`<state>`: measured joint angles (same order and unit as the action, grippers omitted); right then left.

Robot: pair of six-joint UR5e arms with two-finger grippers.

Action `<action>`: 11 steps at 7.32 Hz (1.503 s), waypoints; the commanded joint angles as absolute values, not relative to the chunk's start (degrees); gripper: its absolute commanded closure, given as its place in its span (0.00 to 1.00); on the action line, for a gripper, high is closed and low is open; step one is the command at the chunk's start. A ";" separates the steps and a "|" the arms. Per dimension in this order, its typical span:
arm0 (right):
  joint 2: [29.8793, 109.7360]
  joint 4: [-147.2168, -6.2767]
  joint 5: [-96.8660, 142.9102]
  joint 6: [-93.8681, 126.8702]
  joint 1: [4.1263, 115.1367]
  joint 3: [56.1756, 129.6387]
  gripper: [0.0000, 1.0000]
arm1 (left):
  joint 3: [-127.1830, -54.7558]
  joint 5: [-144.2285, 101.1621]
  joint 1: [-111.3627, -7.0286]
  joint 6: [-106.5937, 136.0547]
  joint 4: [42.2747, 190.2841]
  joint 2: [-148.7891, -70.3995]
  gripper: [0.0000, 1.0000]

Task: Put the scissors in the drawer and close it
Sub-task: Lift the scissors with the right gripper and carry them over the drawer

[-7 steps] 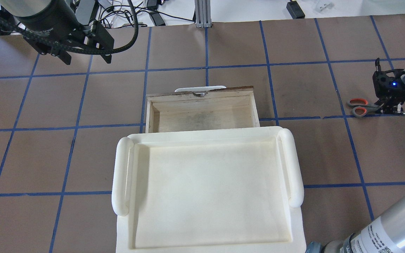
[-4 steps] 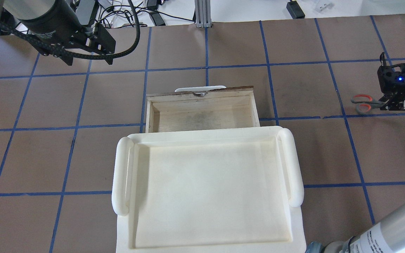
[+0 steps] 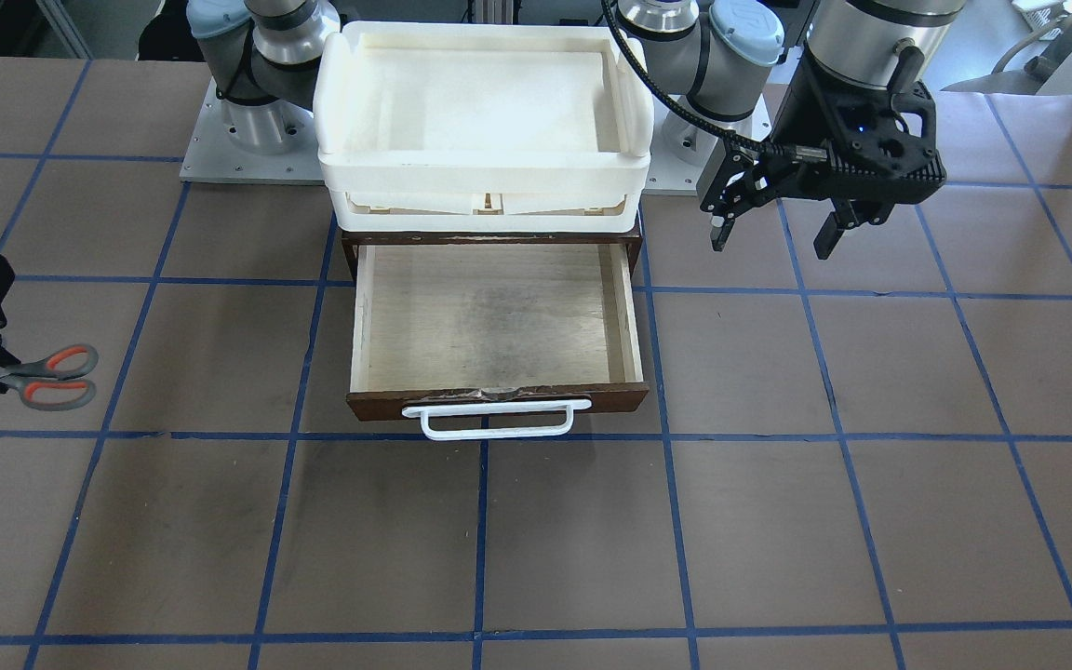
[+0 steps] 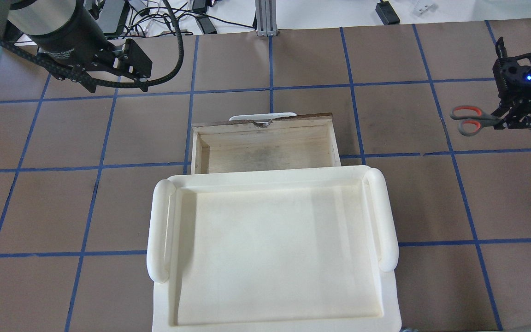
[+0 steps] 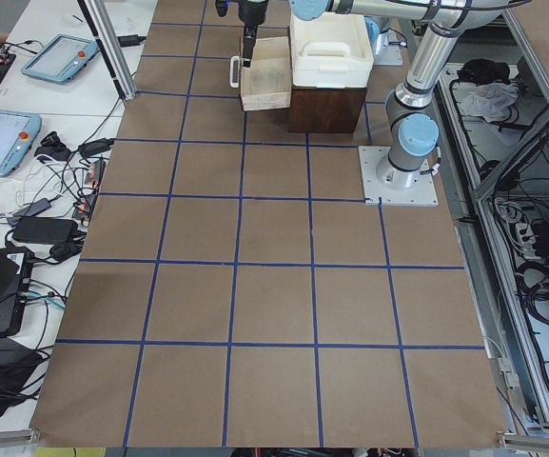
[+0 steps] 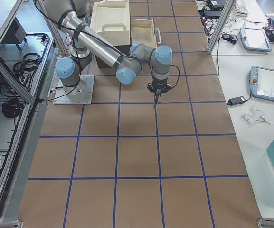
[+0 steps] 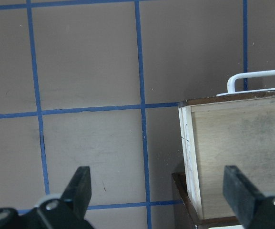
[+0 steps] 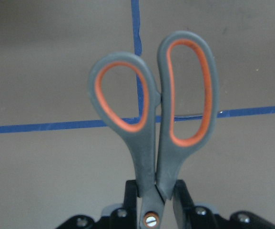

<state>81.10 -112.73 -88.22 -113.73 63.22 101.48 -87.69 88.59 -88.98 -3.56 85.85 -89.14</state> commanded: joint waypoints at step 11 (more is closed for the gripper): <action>86.24 -112.41 -88.24 -73.58 105.97 101.43 0.93 | -90.18 88.68 -88.59 -7.38 84.99 -88.77 0.00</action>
